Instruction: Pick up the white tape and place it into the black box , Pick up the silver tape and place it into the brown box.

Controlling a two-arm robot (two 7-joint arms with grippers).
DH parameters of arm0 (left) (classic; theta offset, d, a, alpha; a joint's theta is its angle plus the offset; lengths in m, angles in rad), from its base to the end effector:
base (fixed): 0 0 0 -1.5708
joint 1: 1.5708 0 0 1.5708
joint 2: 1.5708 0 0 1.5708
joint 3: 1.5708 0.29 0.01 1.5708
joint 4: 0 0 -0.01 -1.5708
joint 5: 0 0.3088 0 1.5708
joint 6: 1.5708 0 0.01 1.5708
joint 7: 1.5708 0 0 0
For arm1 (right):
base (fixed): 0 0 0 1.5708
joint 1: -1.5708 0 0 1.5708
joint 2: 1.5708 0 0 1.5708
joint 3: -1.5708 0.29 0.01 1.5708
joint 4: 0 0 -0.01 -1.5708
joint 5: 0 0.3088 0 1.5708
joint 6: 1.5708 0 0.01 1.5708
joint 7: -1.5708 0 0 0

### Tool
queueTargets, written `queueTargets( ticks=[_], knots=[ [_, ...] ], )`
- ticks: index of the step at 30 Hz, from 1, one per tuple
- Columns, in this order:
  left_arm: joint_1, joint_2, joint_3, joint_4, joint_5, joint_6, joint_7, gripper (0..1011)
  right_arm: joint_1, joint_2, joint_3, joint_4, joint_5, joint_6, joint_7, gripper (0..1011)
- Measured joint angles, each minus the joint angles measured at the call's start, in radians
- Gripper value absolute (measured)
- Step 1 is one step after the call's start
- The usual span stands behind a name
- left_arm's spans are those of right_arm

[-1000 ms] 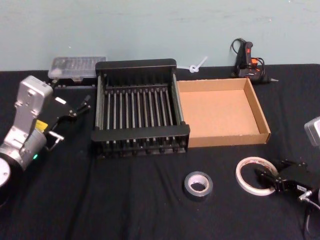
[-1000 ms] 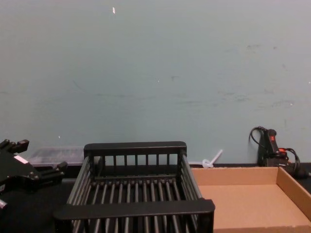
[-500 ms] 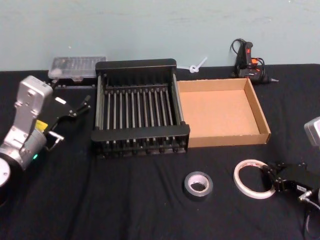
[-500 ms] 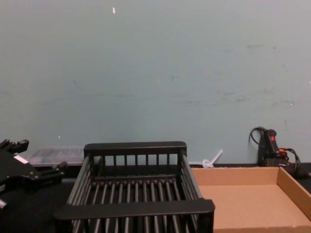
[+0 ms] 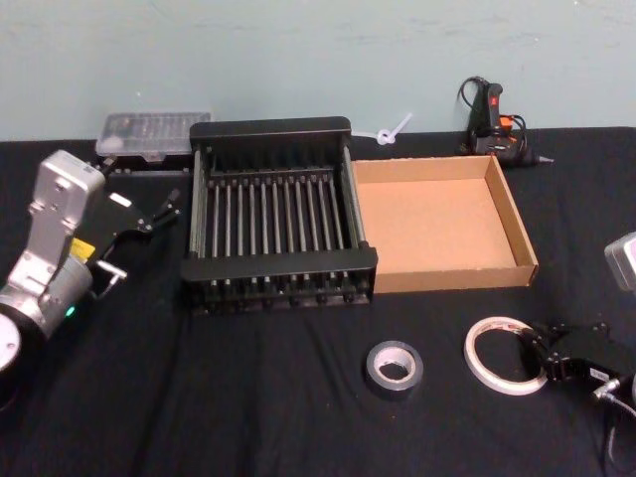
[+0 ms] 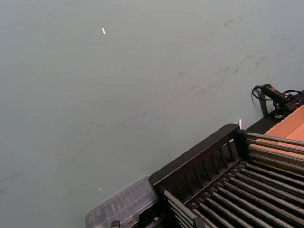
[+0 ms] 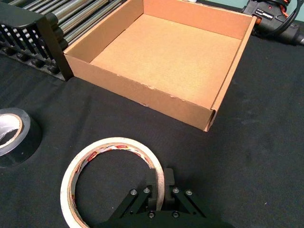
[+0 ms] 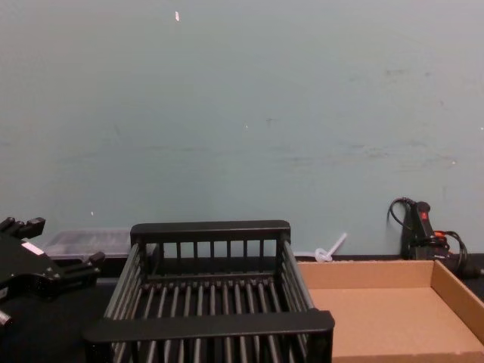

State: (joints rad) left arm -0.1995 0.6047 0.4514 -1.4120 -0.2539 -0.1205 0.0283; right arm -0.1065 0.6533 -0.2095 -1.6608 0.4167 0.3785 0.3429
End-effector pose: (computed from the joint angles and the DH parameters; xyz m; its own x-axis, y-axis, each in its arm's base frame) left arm 0.3581 0.0827 -0.3023 0.2923 0.8803 0.3738 -0.9553 0.2873 0.0703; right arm 0.2910 -0.1117 -0.2931 0.5208 -0.8536 0.0128 0.7220 0.4324 -0.5402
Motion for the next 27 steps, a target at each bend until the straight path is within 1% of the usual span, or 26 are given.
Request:
queueTargets(
  ticks=[5,14,21,27],
  knots=[
    [0.0,0.0,0.0,0.0,0.0,0.0,0.0,1001,0.0,0.001,0.0,-0.001,-0.004,-0.005,0.0,98],
    [0.0,0.0,0.0,0.0,0.0,0.0,0.0,1001,0.0,-0.004,0.017,-0.035,-0.002,-0.029,0.006,98],
    [0.0,0.0,0.0,0.0,0.0,0.0,0.0,1001,0.035,-0.026,0.017,-0.052,0.01,-0.041,0.006,98],
    [0.0,0.0,0.0,0.0,0.0,0.0,0.0,1001,0.098,-0.056,-0.011,-0.045,0.006,-0.049,0.004,98]
  ],
)
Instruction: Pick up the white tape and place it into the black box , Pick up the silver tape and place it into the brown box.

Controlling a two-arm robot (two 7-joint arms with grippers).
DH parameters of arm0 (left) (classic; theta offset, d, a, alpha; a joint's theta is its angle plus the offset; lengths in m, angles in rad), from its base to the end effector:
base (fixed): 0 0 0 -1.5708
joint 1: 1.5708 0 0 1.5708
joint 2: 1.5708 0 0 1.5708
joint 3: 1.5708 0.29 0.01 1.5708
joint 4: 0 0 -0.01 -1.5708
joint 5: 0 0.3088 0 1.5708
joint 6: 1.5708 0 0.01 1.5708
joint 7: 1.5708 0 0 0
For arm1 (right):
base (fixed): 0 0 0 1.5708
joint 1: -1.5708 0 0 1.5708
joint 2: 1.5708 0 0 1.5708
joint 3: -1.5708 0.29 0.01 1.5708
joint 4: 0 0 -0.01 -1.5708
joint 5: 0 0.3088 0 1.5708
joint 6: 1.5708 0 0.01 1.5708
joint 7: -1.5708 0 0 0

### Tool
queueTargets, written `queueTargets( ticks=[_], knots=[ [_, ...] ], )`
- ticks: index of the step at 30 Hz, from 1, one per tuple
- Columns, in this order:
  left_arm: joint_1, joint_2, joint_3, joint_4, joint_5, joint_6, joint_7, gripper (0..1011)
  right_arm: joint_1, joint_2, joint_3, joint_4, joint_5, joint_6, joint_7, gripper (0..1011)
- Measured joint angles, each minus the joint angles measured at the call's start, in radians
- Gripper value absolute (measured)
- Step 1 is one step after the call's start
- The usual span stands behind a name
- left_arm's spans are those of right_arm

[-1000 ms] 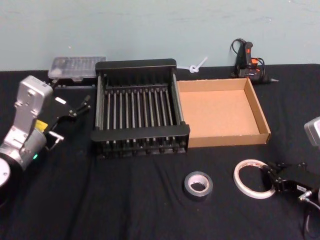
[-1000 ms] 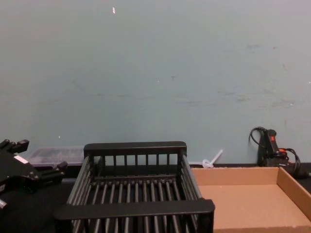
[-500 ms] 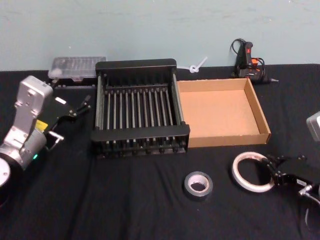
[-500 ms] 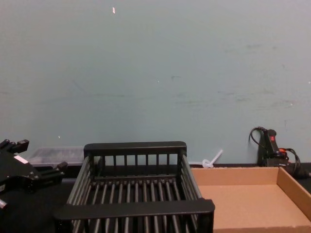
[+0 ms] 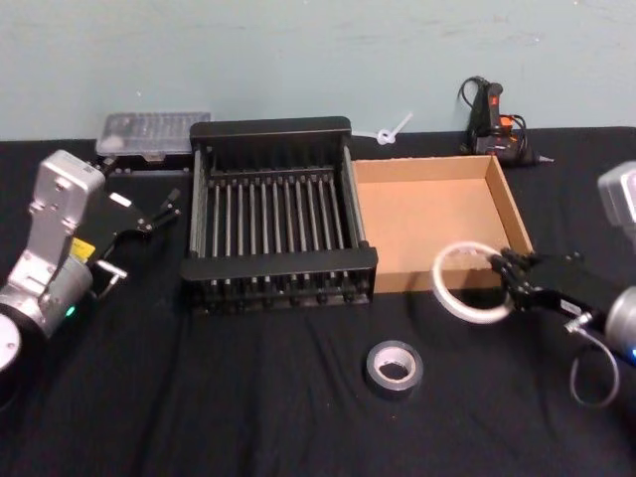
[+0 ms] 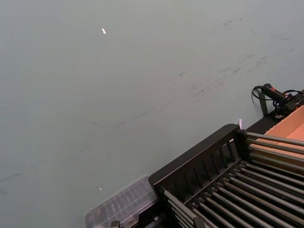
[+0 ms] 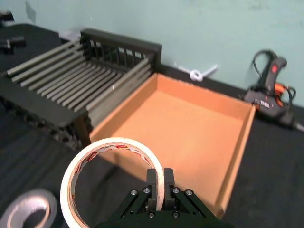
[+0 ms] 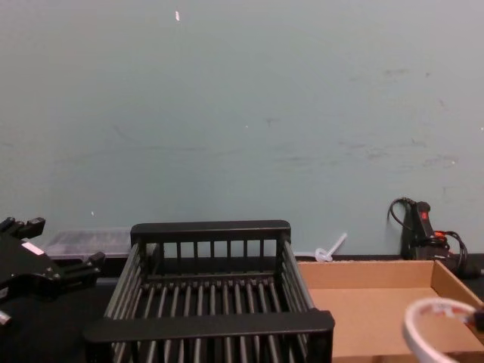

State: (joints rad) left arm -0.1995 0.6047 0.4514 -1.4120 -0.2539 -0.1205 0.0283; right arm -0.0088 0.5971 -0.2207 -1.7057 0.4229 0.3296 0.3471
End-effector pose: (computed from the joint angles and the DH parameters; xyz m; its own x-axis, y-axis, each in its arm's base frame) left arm 0.3581 0.0827 -0.3023 0.2923 0.8803 0.3738 -0.9553 0.2873 0.0703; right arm 0.3166 -0.0859 -0.2588 0.5531 -0.8325 0.0307 0.7799 0.5045 -0.3705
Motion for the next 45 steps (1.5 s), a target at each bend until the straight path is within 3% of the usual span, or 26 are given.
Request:
queueTargets(
  ticks=[17,27,45],
  knots=[
    [0.0,0.0,0.0,0.0,0.0,0.0,0.0,1001,0.236,-0.134,-0.128,0.143,-0.058,-0.001,-0.001,98],
    [0.0,0.0,0.0,0.0,0.0,0.0,0.0,1002,0.313,-0.184,-0.18,0.202,-0.094,-0.004,0.011,98],
    [0.0,0.0,0.0,0.0,0.0,0.0,0.0,1001,0.467,-0.297,-0.282,0.382,-0.188,-0.045,0.057,98]
  ],
)
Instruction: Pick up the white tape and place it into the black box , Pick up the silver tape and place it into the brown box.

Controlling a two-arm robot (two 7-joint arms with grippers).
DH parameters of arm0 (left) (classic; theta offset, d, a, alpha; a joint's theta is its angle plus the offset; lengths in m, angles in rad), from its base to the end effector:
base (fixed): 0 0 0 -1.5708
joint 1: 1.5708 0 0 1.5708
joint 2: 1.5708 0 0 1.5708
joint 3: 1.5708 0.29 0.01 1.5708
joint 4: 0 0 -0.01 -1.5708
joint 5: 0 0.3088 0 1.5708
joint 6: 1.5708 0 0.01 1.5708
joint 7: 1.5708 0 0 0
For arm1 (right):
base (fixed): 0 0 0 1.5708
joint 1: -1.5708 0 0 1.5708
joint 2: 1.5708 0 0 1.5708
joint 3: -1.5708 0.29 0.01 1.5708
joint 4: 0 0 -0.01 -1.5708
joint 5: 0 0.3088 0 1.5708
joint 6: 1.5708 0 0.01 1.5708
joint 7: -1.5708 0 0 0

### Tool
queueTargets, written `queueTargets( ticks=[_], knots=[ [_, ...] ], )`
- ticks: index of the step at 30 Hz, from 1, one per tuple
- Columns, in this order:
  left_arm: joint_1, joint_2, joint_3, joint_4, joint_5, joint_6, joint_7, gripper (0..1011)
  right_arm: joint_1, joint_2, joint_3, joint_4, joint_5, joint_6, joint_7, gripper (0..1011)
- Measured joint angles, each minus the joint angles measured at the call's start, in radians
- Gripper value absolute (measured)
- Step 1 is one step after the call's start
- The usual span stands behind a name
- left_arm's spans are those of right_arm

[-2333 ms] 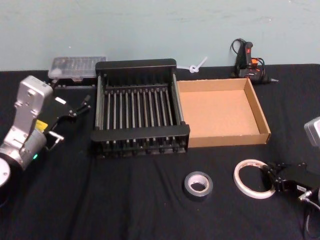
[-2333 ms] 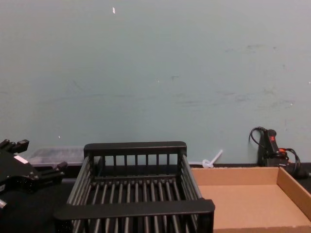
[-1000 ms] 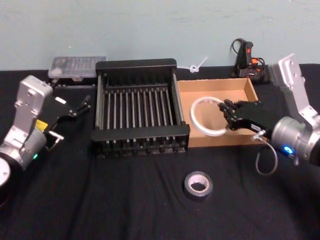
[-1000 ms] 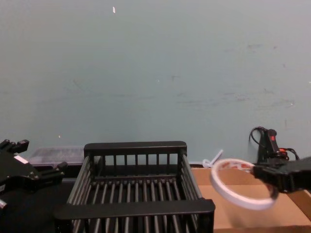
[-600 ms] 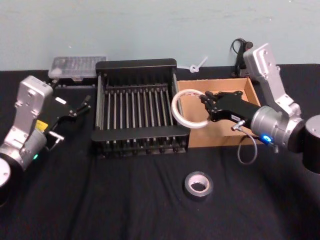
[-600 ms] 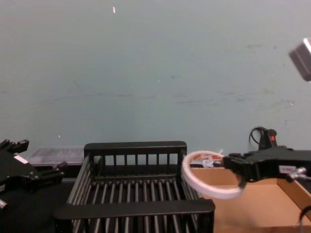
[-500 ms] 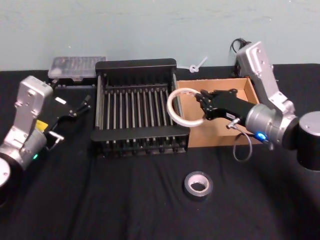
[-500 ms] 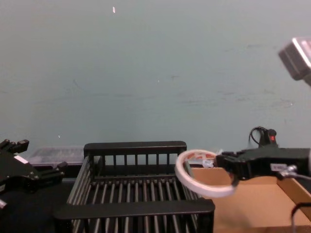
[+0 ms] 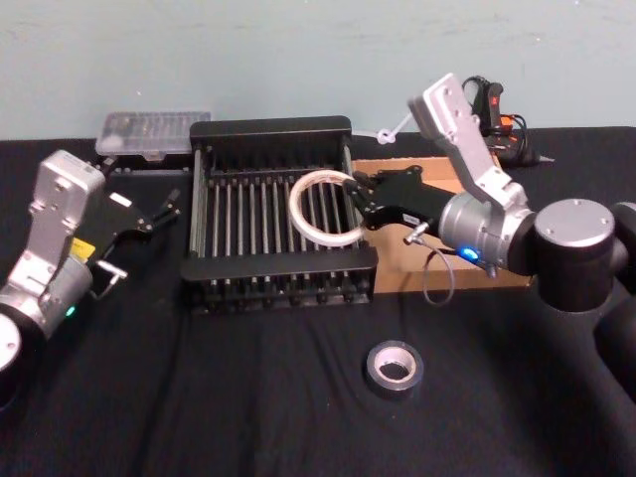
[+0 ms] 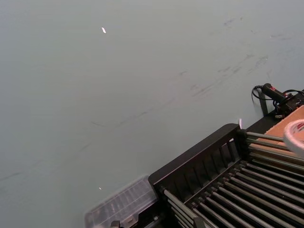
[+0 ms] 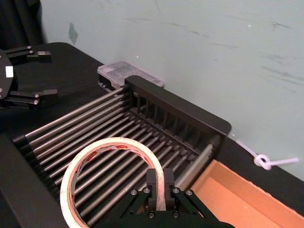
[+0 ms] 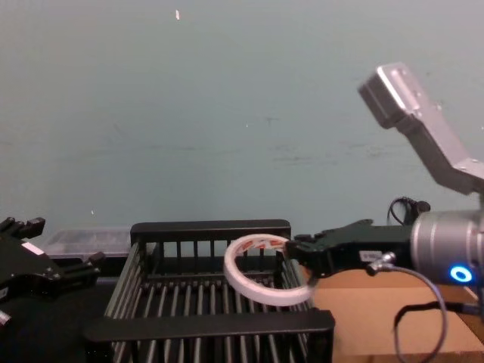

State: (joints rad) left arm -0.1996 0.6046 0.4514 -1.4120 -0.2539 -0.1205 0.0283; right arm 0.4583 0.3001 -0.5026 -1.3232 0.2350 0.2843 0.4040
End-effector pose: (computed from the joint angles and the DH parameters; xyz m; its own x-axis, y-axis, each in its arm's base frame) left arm 0.3581 0.0826 -0.3023 0.2923 0.8803 0.3737 -0.9553 0.2873 0.0702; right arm 0.4284 0.0333 -0.2441 0.6901 -0.7145 0.1154 0.7095 0.6365 -0.3023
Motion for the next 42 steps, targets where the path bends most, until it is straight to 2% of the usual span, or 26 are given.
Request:
queueTargets(
  ticks=[11,23,30,31,33,36,39,42],
  knots=[
    [0.0,0.0,0.0,0.0,0.0,0.0,0.0,1001,0.056,-0.057,-0.024,0.086,-0.037,-0.014,0.008,98],
    [0.0,0.0,0.0,0.0,0.0,0.0,0.0,1001,0.055,-0.056,-0.025,0.084,-0.037,-0.014,0.008,101],
    [0.0,0.0,0.0,0.0,0.0,0.0,0.0,1001,0.054,-0.055,-0.024,0.082,-0.036,-0.014,0.008,261],
    [0.0,0.0,0.0,0.0,0.0,0.0,0.0,1002,0.054,-0.054,-0.024,0.081,-0.035,-0.013,0.008,329],
    [0.0,0.0,0.0,0.0,0.0,0.0,0.0,1001,0.054,-0.054,-0.024,0.081,-0.035,-0.013,0.008,400],
    [0.0,0.0,0.0,0.0,0.0,0.0,0.0,1001,0.053,-0.054,-0.024,0.081,-0.035,-0.013,0.008,460],
    [0.0,0.0,0.0,0.0,0.0,0.0,0.0,1001,0.053,-0.054,-0.024,0.08,-0.035,-0.013,0.008,589],
    [0.0,0.0,0.0,0.0,0.0,0.0,0.0,1002,0.053,-0.053,-0.024,0.08,-0.034,-0.013,0.008,660]
  ],
)
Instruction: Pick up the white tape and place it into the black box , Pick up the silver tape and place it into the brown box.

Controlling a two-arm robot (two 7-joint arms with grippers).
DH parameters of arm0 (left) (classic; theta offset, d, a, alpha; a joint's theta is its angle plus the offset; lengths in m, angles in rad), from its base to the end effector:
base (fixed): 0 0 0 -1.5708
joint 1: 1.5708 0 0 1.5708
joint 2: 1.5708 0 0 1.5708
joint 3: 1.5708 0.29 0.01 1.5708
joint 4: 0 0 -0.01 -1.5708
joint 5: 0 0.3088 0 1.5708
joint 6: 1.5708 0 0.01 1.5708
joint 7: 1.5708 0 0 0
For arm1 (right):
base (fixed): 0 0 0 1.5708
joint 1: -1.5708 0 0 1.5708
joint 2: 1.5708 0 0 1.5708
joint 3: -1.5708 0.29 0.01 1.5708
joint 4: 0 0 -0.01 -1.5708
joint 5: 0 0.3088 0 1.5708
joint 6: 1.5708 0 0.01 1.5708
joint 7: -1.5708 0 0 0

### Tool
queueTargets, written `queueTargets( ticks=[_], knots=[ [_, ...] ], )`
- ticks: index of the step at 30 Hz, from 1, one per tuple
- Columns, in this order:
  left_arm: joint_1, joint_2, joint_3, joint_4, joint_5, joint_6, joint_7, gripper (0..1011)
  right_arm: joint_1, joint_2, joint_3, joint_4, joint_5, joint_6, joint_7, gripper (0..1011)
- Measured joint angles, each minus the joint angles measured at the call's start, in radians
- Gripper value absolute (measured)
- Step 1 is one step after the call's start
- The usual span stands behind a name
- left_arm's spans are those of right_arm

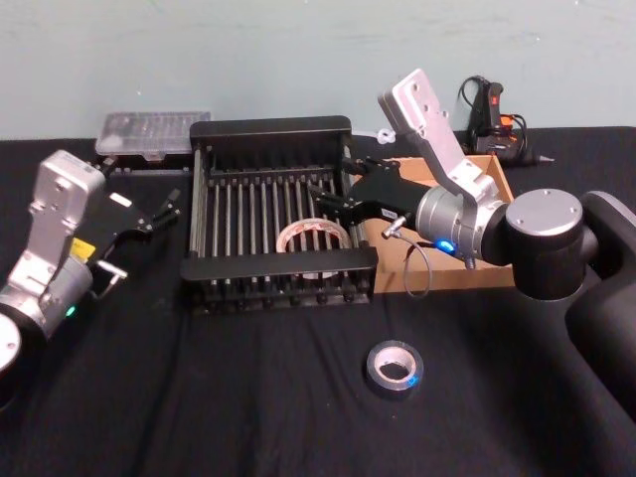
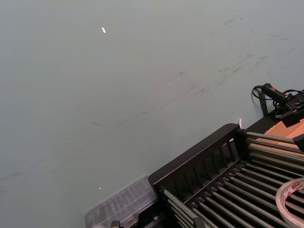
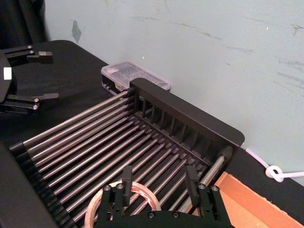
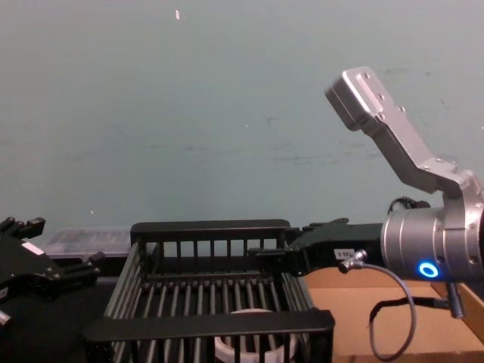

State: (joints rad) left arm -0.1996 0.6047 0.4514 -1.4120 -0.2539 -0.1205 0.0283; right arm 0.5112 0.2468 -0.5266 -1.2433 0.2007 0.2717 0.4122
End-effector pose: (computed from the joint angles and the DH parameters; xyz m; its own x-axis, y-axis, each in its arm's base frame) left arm 0.3581 0.0827 -0.3022 0.2922 0.8803 0.3738 -0.9553 0.2873 0.0702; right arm 0.4419 0.0515 -0.2451 0.7039 -0.6987 0.1275 0.6973 0.6456 -0.3114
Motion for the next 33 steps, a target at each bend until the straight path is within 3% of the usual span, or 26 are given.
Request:
queueTargets(
  ticks=[9,19,23,28,29,33],
  knots=[
    [0.0,0.0,0.0,0.0,0.0,0.0,0.0,1001,-0.002,0.001,0.001,-0.003,0.0,0.001,0.0,956],
    [0.0,0.0,0.0,0.0,0.0,0.0,0.0,1002,-0.048,0.036,0.036,-0.079,-0.002,0.008,-0.003,1002],
    [0.0,0.0,0.0,0.0,0.0,0.0,0.0,1001,-0.085,0.072,0.058,-0.14,0.011,0.023,0.003,1002],
    [0.0,0.0,0.0,0.0,0.0,0.0,0.0,1001,-0.159,0.151,0.096,-0.251,0.042,0.048,0.026,1003],
    [0.0,0.0,0.0,0.0,0.0,0.0,0.0,1001,-0.159,0.151,0.096,-0.251,0.042,0.048,0.026,1002],
    [0.0,0.0,0.0,0.0,0.0,0.0,0.0,1001,-0.227,0.226,0.124,-0.341,0.074,0.068,0.047,1002]
  ],
)
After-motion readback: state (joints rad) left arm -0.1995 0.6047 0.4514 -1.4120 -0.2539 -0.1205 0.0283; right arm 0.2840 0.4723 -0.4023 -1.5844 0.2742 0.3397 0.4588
